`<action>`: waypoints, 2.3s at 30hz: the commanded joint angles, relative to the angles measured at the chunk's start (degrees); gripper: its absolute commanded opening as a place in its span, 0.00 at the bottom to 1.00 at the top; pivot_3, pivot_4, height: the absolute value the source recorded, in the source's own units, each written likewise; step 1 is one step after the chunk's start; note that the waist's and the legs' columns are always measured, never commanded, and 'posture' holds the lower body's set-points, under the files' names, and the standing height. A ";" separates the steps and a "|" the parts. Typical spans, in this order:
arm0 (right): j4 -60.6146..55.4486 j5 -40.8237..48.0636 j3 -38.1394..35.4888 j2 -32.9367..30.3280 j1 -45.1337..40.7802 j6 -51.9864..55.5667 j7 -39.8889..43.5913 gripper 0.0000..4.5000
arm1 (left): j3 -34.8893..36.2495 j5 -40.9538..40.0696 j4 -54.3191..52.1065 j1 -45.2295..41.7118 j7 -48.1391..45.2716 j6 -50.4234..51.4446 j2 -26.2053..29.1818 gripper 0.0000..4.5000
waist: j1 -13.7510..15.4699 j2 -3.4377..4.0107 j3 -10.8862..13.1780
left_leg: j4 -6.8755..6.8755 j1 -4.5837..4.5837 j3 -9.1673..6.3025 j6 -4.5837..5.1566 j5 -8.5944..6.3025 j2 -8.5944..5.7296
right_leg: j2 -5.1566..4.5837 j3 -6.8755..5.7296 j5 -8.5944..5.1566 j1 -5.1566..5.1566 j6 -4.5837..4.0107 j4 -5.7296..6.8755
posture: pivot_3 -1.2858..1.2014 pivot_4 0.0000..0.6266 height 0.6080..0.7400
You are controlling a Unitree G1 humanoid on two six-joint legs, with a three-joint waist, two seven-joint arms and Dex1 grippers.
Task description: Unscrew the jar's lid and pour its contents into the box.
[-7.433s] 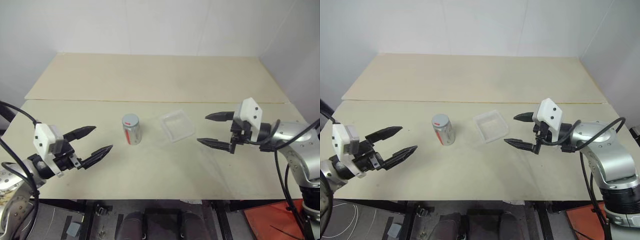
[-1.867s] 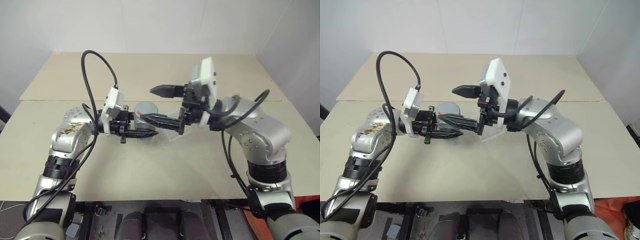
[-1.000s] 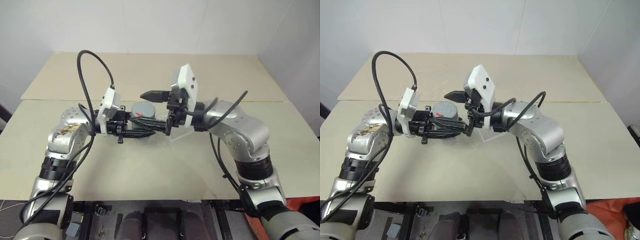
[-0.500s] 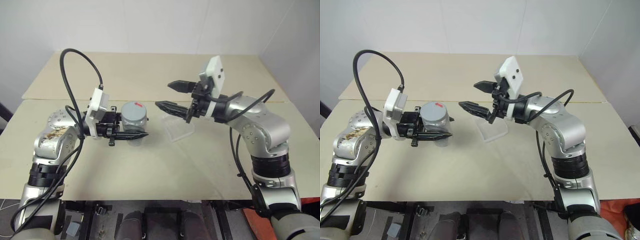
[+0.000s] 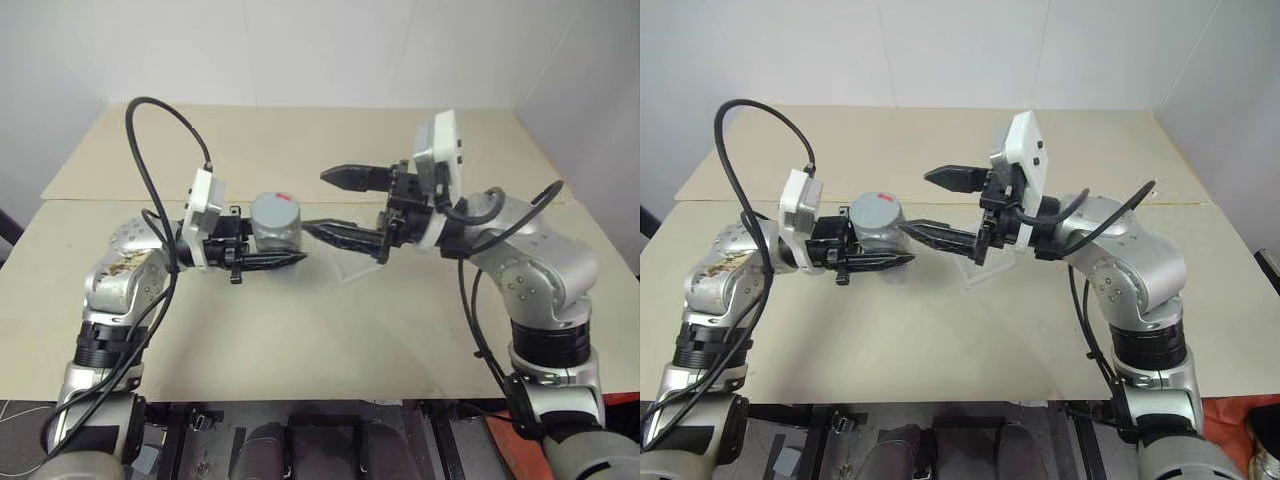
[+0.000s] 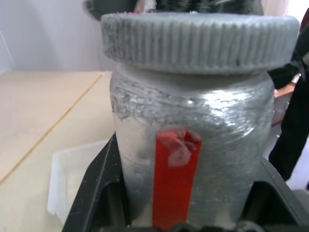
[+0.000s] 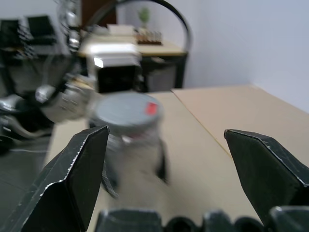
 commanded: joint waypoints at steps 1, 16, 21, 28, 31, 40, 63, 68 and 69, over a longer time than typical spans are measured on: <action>-1.92 0.95 1.48 1.87 -2.25 0.09 -1.19 0.99 | -0.04 -0.32 -0.12 -1.42 0.28 -0.95 -0.71 0.44 | -0.05 0.00 0.00 | 0.00 0.00 0.00 0.00 0.00 0.00 | 0.00 0.00 0.00 0.00 0.00 0.00 | 0.52 0.24 1.00; 6.16 -6.76 7.13 8.63 -7.73 -2.11 -3.19 0.99 | -0.11 -0.51 -1.66 -0.69 0.48 -0.72 -0.89 0.44 | -0.01 0.00 0.00 | -0.01 0.00 0.00 -0.02 0.01 -0.01 | 0.01 -0.01 0.00 -0.01 0.00 0.01 | 0.52 0.24 1.00; 6.76 -6.87 5.32 7.32 -7.21 -1.65 -2.63 0.99 | 0.13 -0.69 -1.89 -0.31 0.34 -0.76 -0.30 0.44 | 0.00 0.00 0.00 | 0.00 -0.01 0.00 -0.03 0.02 -0.01 | 0.01 -0.01 0.00 -0.01 0.00 0.01 | 0.52 0.24 1.00; 6.71 -6.67 3.19 4.57 -5.94 -1.42 -2.52 0.99 | -0.03 -0.92 -1.69 -0.36 0.27 -0.88 0.07 0.44 | -0.03 0.00 0.00 | -0.01 0.00 0.00 -0.02 0.01 0.00 | 0.01 -0.01 0.00 -0.02 0.00 0.02 | 0.52 0.24 1.00; 6.61 -6.38 2.40 3.48 -5.48 -1.38 -2.61 0.99 | -0.17 -0.87 -1.47 -0.61 0.16 -0.93 0.06 0.44 | 0.01 0.00 0.00 | -0.01 -0.01 0.00 -0.02 0.01 -0.01 | 0.01 -0.01 0.00 -0.01 0.00 0.01 | 0.52 0.24 1.00; 6.53 -5.17 0.91 0.95 -4.51 -1.60 -3.09 0.99 | -0.38 -0.79 -1.29 -0.79 -0.38 -1.09 0.35 0.44 | -0.01 0.00 0.00 | -0.01 -0.01 0.01 -0.02 0.01 0.00 | 0.01 -0.01 0.00 -0.01 0.00 0.01 | 0.52 0.24 1.00; 5.63 -3.14 -1.66 -3.06 -2.22 -1.64 -0.87 0.99 | -0.16 -0.47 -1.30 -0.14 -0.72 -1.58 0.52 0.44 | -0.11 0.00 0.00 | -0.04 -0.01 0.03 0.00 0.00 0.00 | 0.00 0.01 0.00 -0.03 0.00 -0.01 | 0.52 0.24 1.00; 3.08 -1.17 -2.25 -5.02 -0.66 -1.08 2.08 0.99 | -0.21 -0.01 -0.65 -0.34 -0.41 -2.17 0.33 0.44 | 0.06 0.00 0.00 | -0.03 -0.01 0.01 0.01 -0.01 0.00 | 0.00 0.00 0.00 -0.01 0.00 -0.03 | 0.52 0.24 1.00; 2.30 -0.36 -2.38 -5.20 -0.46 -0.91 2.68 0.99 | -0.24 0.14 -0.48 -0.41 -0.30 -2.30 0.27 0.44 | 0.10 0.00 0.00 | -0.03 -0.01 0.01 0.01 -0.01 0.00 | 0.00 0.00 0.00 0.00 0.00 -0.03 | 0.52 0.24 1.00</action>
